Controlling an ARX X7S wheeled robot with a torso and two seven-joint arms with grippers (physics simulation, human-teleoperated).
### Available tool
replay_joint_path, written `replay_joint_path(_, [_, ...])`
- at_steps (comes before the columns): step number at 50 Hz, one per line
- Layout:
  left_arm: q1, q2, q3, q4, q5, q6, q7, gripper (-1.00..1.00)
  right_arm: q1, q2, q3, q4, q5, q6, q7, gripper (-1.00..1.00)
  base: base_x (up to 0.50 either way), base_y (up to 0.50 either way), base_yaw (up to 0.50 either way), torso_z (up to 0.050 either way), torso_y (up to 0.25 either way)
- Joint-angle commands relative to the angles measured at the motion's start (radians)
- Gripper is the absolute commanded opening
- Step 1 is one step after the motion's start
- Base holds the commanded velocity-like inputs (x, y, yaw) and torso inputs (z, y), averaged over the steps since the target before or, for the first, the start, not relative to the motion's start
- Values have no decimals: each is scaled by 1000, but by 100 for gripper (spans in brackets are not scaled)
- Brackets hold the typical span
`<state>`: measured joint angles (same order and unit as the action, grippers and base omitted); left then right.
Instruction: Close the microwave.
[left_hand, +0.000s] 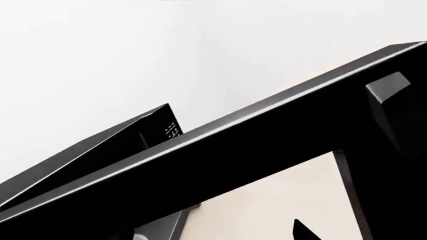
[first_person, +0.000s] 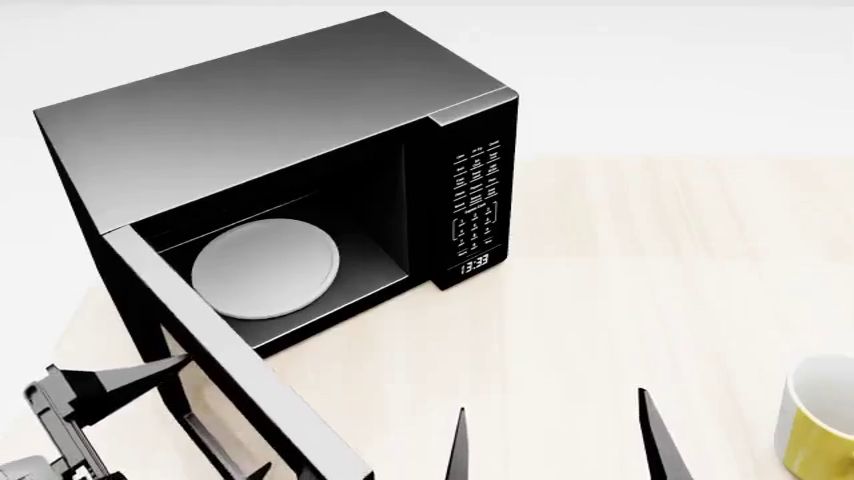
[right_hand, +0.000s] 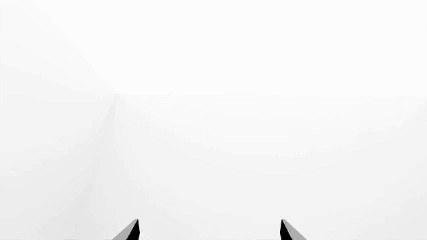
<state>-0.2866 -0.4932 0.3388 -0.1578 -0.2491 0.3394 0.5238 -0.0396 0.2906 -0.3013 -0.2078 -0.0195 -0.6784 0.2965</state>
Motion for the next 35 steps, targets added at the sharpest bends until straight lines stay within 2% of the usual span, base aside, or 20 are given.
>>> replay_joint_path(1, [-24, 44, 1, -63, 32, 25, -2, 100, 0, -4, 7, 0, -5, 2, -7, 100, 0, 0, 0, 0, 0])
replay_joint_path(35, [-107, 135, 15, -192, 87, 77, -66, 100, 11, 6, -3, 16, 8, 5, 5, 100, 0, 0, 0, 0, 0])
